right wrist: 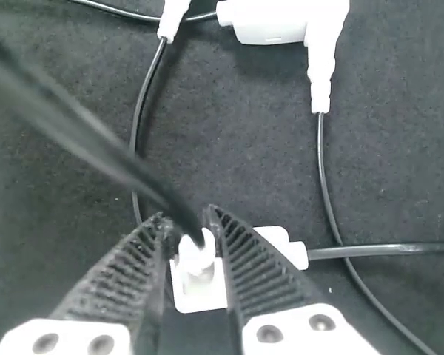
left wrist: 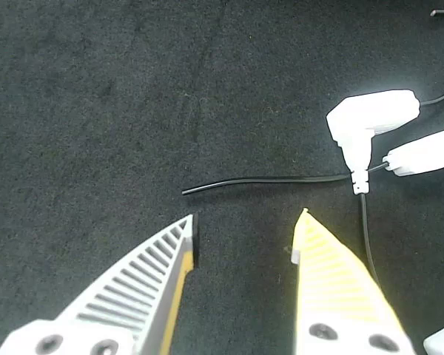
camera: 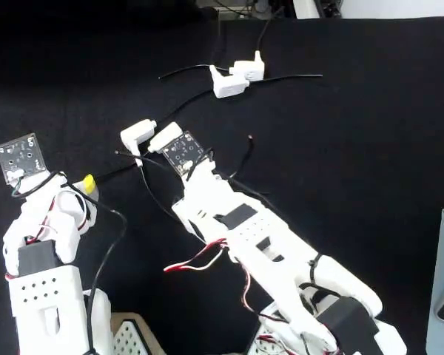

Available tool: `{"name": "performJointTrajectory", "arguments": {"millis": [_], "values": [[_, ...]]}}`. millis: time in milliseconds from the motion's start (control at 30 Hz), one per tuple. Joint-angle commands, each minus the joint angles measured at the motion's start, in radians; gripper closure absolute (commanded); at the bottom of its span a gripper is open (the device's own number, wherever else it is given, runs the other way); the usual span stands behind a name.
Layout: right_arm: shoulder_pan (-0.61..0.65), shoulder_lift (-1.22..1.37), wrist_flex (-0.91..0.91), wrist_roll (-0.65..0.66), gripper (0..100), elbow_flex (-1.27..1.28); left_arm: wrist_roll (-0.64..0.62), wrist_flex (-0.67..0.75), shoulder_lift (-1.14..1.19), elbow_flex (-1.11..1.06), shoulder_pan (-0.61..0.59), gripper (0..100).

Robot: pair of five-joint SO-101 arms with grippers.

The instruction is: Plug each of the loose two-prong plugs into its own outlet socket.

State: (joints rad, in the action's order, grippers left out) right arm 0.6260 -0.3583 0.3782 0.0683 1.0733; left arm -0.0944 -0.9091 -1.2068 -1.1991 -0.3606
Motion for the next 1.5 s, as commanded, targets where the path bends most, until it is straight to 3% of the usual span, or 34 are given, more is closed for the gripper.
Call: {"name": "performJointTrajectory", "arguments": {"millis": [0, 567, 733, 933, 1467], "values": [[0.011, 0.012, -0.002, -0.006, 98.6, -0.013, -0.005, 0.02, -0.015, 0.004, -0.001, 78], [0.011, -0.186, -0.009, -0.005, 98.5, 0.134, -0.003, 0.018, -0.015, 0.004, 0.001, 78], [0.011, -0.177, -0.009, 0.005, 98.5, 0.147, -0.003, 0.018, -0.015, 0.002, 0.001, 78], [0.014, -0.157, -0.026, 0.138, 98.6, 0.173, -0.003, 0.018, -0.015, 0.002, 0.008, 78], [0.011, -0.16, -0.049, 0.133, 98.2, 0.18, 0.037, 0.02, -0.023, -0.018, 0.056, 78]]}}
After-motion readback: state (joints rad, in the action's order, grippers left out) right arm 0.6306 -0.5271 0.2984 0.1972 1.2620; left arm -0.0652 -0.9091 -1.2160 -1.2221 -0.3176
